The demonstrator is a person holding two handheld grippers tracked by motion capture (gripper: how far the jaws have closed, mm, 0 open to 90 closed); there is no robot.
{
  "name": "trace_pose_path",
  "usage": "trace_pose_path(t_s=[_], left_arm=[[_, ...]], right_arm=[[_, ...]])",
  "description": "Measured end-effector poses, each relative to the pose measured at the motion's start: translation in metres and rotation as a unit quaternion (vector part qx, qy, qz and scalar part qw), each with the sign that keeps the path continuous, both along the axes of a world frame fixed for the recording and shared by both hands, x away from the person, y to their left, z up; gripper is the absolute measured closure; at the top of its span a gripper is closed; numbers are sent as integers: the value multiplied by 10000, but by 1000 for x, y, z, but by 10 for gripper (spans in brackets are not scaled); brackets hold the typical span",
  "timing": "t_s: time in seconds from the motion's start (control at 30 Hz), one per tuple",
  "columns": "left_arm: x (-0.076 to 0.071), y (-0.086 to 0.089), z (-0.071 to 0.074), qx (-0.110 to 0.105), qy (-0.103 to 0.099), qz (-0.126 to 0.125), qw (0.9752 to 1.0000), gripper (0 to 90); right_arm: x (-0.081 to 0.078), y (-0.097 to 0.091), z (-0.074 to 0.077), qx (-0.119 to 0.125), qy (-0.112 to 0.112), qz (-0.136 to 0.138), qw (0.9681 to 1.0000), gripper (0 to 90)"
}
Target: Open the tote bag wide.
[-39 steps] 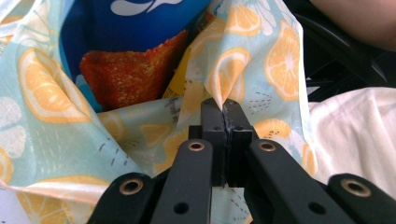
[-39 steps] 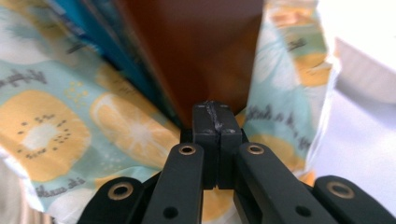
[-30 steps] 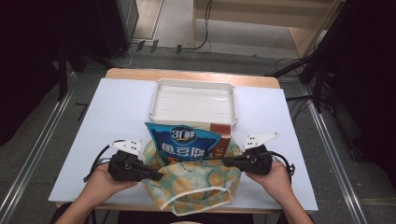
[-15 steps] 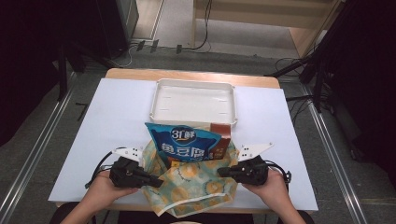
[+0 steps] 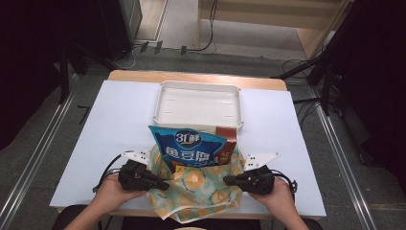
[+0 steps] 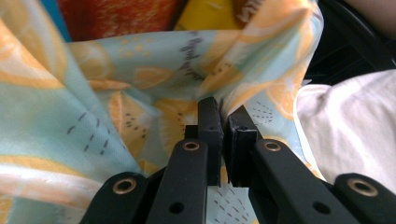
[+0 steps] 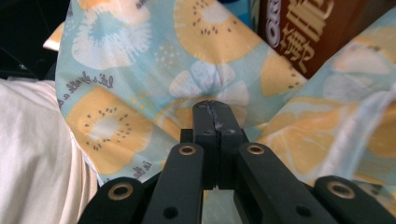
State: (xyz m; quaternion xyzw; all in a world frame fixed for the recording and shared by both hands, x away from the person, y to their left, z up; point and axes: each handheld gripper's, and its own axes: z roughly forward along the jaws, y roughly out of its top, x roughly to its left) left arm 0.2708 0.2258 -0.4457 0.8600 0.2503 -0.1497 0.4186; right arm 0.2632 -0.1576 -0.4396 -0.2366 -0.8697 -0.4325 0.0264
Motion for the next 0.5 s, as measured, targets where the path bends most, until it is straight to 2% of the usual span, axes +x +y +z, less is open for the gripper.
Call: trace_pose_path(t_s=[0.2, 0.3, 0.4, 0.5], left_arm=[[6, -3, -6, -44, 3, -7, 10000, 873], [9, -4, -8, -6, -87, 21, 10000, 873], [12, -5, -12, 42, -39, 28, 10000, 869], [13, -6, -14, 98, -35, 26, 9999, 862]], right_arm=[[1, 0, -9, -40, -31, -9, 10000, 900], [1, 0, -13, -71, -124, 37, 9999, 900], [3, 2, -20, -199, -213, 116, 9995, 900], [4, 2, -23, -226, -132, 103, 9996, 900]])
